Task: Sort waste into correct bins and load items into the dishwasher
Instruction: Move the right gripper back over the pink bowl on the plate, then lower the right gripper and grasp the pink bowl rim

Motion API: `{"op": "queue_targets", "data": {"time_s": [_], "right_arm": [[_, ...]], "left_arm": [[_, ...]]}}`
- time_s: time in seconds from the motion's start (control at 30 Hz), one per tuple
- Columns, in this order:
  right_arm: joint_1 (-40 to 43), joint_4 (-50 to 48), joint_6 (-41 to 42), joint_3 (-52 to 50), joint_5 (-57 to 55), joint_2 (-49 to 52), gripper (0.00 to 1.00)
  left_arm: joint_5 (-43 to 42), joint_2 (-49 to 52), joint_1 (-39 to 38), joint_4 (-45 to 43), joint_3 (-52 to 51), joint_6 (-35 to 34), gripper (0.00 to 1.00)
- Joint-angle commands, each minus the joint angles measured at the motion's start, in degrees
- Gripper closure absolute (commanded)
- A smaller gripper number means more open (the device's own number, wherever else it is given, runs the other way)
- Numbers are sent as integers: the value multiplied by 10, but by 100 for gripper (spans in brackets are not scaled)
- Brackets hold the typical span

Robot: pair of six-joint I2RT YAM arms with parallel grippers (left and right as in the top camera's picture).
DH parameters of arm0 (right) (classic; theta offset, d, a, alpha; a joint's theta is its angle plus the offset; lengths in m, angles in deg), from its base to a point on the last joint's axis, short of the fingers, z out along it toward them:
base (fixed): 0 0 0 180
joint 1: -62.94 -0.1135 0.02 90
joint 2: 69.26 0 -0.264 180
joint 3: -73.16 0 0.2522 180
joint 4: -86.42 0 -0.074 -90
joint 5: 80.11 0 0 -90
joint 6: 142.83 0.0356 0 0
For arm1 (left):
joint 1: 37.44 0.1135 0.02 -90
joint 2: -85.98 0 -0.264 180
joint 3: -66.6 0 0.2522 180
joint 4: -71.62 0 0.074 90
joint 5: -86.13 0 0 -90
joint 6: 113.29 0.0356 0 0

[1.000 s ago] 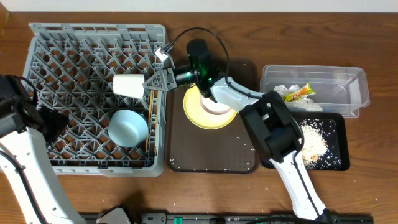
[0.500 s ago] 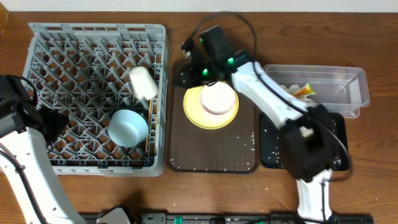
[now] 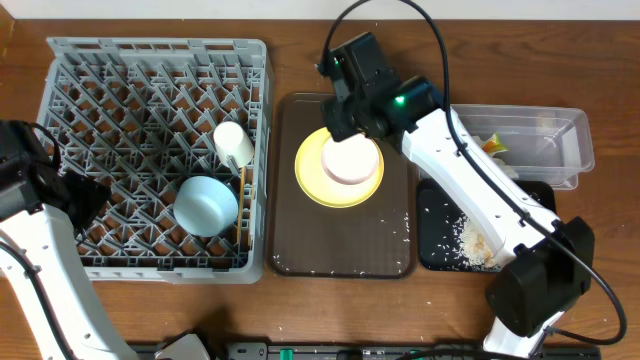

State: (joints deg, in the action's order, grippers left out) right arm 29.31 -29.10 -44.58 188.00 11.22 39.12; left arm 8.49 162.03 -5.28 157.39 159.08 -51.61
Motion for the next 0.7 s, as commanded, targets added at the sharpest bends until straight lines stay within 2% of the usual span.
{"op": "queue_targets", "data": {"time_s": [0.0, 0.2, 0.43, 0.53, 0.6, 0.67], "right_arm": [[-3, 32, -10, 1, -36, 9, 57], [-31, 52, -11, -36, -4, 33, 57], [-78, -4, -11, -103, -31, 77, 63], [-87, -27, -11, -128, -39, 87, 75], [-87, -38, -11, -143, -40, 89, 78], [-87, -41, -11, -149, -41, 89, 90]], "left_arm": [[7, -2, 2, 2, 3, -1, 0], [7, -2, 2, 2, 3, -1, 0], [7, -2, 2, 2, 3, -1, 0], [7, -2, 2, 2, 3, -1, 0], [7, -2, 2, 2, 3, -1, 0], [7, -2, 2, 2, 3, -1, 0]]}}
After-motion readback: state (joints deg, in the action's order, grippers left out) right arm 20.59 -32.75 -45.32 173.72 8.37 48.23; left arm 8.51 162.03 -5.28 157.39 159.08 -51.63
